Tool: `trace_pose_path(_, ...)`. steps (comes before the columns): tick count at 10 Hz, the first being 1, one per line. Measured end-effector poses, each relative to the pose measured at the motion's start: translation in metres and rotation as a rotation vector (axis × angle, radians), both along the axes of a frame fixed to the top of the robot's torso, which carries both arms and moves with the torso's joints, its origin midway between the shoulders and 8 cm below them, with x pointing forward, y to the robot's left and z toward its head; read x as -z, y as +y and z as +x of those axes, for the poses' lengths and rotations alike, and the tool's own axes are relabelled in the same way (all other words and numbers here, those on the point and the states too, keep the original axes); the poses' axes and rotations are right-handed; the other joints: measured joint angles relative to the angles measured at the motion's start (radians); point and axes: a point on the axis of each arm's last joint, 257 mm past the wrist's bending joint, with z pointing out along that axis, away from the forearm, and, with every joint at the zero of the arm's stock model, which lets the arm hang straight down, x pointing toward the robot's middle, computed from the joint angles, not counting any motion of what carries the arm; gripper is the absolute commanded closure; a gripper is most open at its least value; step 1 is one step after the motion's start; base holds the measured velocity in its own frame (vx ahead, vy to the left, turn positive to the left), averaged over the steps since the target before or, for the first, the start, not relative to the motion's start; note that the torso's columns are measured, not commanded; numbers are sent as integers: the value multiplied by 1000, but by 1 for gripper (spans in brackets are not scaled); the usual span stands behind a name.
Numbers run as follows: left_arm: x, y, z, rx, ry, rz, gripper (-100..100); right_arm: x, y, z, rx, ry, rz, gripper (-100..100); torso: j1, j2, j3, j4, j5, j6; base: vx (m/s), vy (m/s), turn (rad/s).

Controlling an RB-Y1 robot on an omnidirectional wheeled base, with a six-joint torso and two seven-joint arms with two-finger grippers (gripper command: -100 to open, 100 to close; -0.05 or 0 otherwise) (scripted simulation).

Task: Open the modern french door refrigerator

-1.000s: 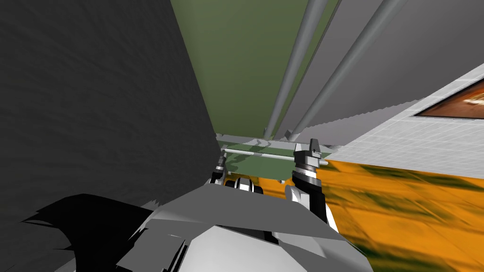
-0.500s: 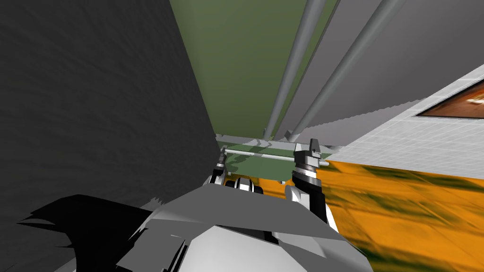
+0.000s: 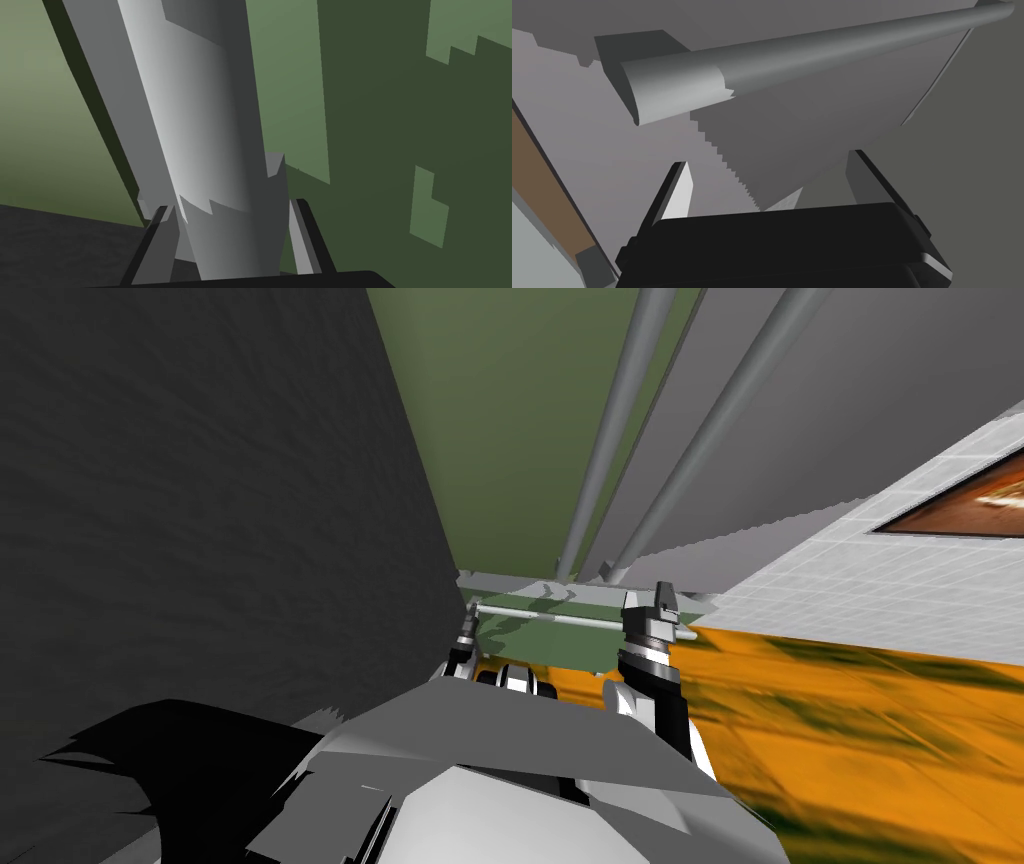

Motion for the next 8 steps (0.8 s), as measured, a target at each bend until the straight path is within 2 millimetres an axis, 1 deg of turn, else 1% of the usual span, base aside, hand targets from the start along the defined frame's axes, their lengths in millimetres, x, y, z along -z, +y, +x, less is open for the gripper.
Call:
trace_pose_path(2, -2, -1, 6, 6, 11, -1, 100, 0, 0, 0, 0, 0, 0, 0, 0, 3, 2, 1, 0, -1, -174, -21, 31)
trace_pose_path(3, -2, -1, 9, 7, 20, -1, 100, 0, 0, 0, 0, 0, 0, 0, -2, 1, 1, 1, -1, 0, -87, -25, 16)
trace_pose_path(5, -1, -1, 8, 9, 26, -2, 100, 0, 0, 0, 0, 0, 0, 0, -2, -2, -2, 2, -2, 0, -143, 12, 19)
trace_pose_path(8, -3, -3, 7, 17, 23, -2, 100, 0, 0, 0, 0, 0, 0, 0, -1, 4, 2, 2, -1, 0, -220, 0, 23)
